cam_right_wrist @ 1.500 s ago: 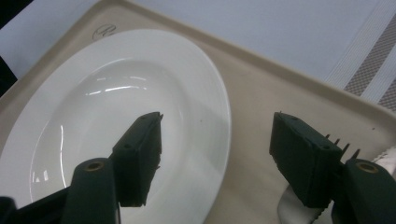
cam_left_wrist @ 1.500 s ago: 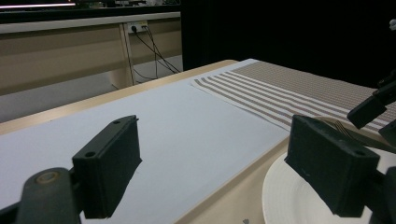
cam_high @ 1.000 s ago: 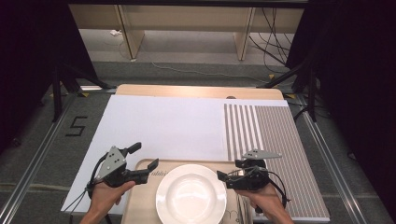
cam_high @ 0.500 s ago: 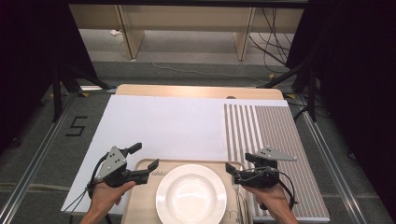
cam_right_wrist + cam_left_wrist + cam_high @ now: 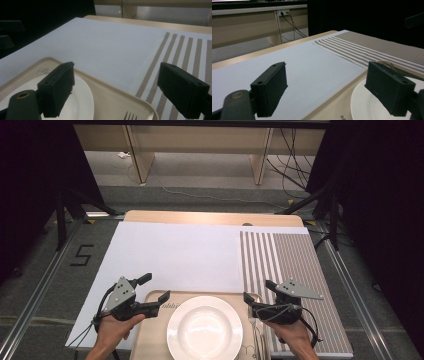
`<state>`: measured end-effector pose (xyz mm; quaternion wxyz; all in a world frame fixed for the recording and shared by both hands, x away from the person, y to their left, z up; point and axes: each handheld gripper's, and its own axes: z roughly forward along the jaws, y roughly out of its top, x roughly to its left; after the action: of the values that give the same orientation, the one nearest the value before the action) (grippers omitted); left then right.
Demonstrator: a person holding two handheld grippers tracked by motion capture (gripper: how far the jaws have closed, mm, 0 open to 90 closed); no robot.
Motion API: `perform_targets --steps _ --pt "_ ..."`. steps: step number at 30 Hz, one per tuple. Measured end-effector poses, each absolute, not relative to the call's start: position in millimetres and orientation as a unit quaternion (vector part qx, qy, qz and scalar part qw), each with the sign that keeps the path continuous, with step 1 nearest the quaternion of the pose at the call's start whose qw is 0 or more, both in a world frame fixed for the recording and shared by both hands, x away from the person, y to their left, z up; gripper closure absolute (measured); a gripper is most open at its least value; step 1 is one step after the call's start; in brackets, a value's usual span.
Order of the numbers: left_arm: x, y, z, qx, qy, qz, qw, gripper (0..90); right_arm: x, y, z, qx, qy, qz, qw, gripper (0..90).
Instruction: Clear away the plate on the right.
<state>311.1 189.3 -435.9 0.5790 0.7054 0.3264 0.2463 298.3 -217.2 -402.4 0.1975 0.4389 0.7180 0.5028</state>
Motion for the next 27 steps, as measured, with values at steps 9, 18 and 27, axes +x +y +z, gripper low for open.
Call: perform_targets --steps 9,18,27 --pt "310.1 190.5 -436.0 0.704 0.327 0.247 0.579 16.5 295.2 -217.2 -405.6 0.442 0.712 0.504 0.210 15.3" --pt "310.5 190.2 -435.9 0.700 0.328 0.249 0.583 16.0 291.6 -214.3 -408.0 0.432 0.718 0.501 0.217 15.3" --pt "311.0 190.1 -435.9 0.699 0.328 0.249 0.585 15.9 290.7 -216.8 -408.8 0.436 0.715 0.502 0.216 15.3"
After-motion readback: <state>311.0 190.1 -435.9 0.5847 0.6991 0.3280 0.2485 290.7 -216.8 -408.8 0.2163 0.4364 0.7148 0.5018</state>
